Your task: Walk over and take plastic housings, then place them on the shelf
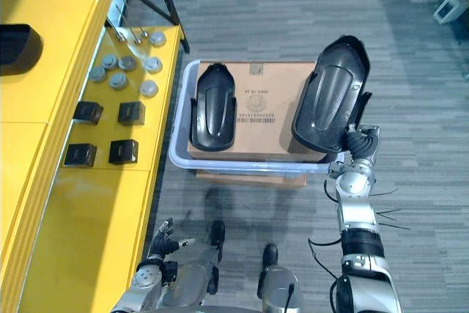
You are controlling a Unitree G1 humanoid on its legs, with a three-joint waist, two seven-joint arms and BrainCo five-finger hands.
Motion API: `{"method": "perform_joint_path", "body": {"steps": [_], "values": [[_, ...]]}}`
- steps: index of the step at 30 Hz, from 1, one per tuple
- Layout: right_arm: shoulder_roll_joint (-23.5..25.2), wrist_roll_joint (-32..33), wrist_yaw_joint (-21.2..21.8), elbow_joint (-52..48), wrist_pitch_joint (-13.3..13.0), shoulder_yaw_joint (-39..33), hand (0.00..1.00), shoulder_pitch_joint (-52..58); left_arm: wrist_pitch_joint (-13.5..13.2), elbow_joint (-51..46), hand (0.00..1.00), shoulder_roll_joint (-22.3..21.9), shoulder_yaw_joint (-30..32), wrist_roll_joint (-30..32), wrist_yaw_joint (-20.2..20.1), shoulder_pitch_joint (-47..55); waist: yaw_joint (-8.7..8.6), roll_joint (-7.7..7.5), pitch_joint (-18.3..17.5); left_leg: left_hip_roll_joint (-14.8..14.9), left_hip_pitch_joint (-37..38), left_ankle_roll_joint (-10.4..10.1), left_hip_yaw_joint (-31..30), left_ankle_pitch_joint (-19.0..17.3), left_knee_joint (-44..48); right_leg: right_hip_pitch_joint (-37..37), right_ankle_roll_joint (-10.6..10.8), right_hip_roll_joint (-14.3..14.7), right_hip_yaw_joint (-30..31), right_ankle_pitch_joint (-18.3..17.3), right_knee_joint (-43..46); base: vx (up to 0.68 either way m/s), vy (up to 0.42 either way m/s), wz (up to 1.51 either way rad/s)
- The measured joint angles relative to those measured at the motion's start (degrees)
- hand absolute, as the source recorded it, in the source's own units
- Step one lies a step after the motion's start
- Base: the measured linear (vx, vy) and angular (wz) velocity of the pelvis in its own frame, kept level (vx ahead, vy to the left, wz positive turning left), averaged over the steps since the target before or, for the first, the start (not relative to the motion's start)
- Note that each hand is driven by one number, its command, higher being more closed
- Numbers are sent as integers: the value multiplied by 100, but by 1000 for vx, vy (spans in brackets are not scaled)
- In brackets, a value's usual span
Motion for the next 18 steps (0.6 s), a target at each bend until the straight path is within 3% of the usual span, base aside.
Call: {"method": "perform_joint_path", "body": {"steps": [10,18], "values": [[262,-1183,18,-1230,11,719,100,536,-288,-2581,0,-6,-106,0,391,-61,-12,-1,-334,-32,186,51,32,21,32,178,-15,-23,30,8,10,23,-8,-1],[391,-1609,130,-1687,1,1467,100,574,-327,-3035,0,-5,-908,-87,369,-437,-19,-7,-509,-27,293,51,27,20,24,302,-15,-16,17,8,-44,0,0,0]]}}
